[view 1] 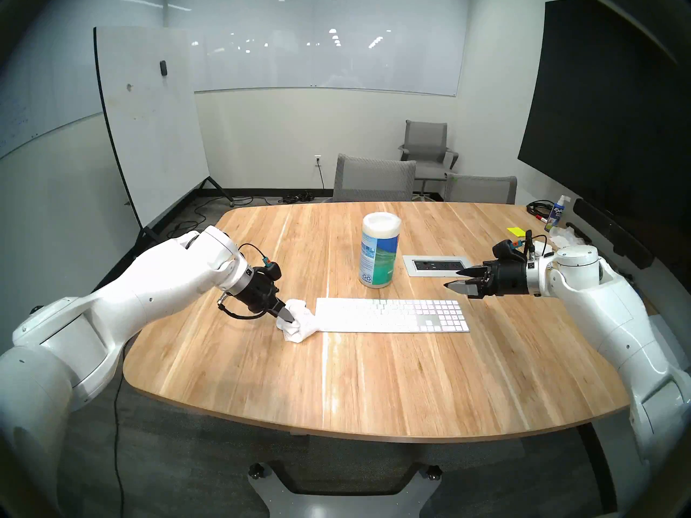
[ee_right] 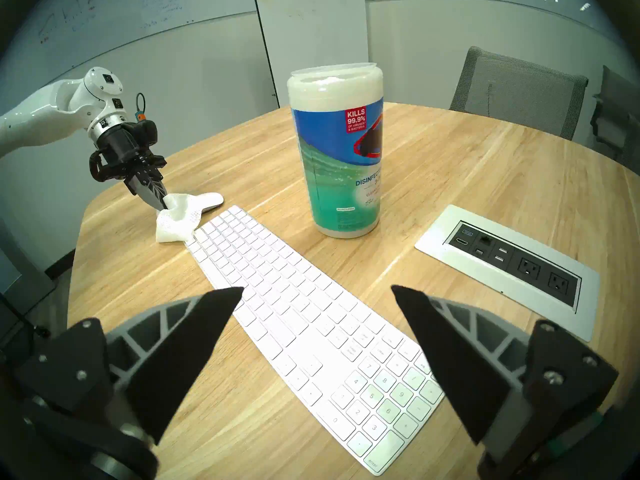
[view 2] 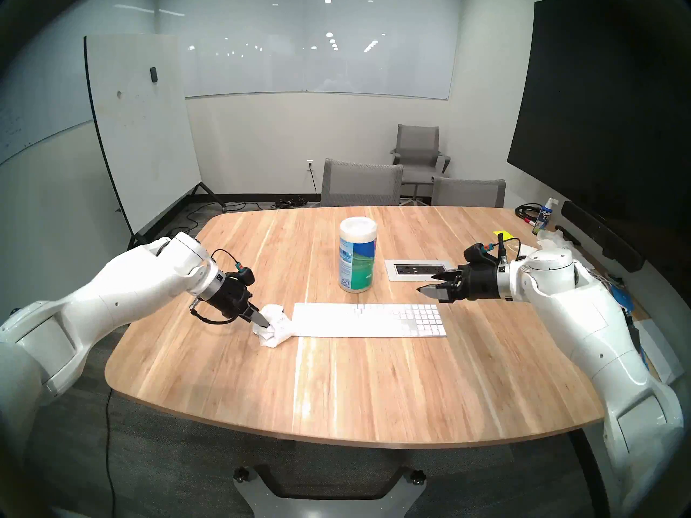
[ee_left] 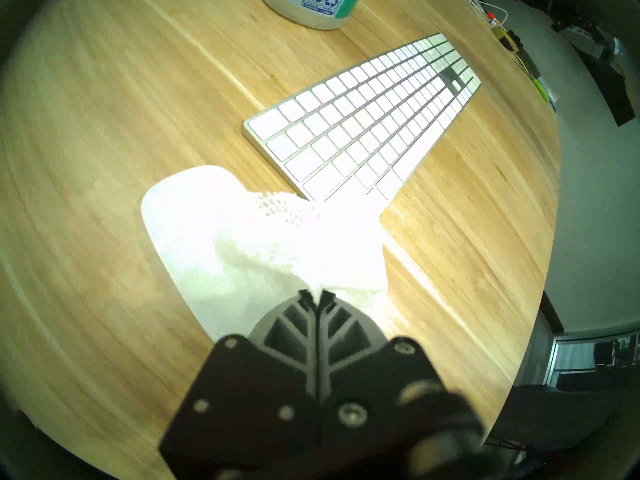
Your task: Wipe the keyboards and mice with a disinfecting wipe, then set the wipe down
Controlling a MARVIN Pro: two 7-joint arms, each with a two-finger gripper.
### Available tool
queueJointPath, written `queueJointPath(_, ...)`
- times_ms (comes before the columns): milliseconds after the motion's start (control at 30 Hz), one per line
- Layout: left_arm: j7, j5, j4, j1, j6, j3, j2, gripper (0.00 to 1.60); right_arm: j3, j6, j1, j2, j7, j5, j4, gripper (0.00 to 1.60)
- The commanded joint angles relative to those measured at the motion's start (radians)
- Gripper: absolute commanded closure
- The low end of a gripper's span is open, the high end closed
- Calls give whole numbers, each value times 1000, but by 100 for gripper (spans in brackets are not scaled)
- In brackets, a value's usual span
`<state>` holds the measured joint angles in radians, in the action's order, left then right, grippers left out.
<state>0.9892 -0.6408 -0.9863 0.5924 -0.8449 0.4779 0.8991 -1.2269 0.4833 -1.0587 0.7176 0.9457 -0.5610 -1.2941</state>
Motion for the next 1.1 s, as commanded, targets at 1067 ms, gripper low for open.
queueJointPath(1067,-146,-150,-208,71,-112,104,-162,160,-12,-2,19,-1,-2,-4,-6,0)
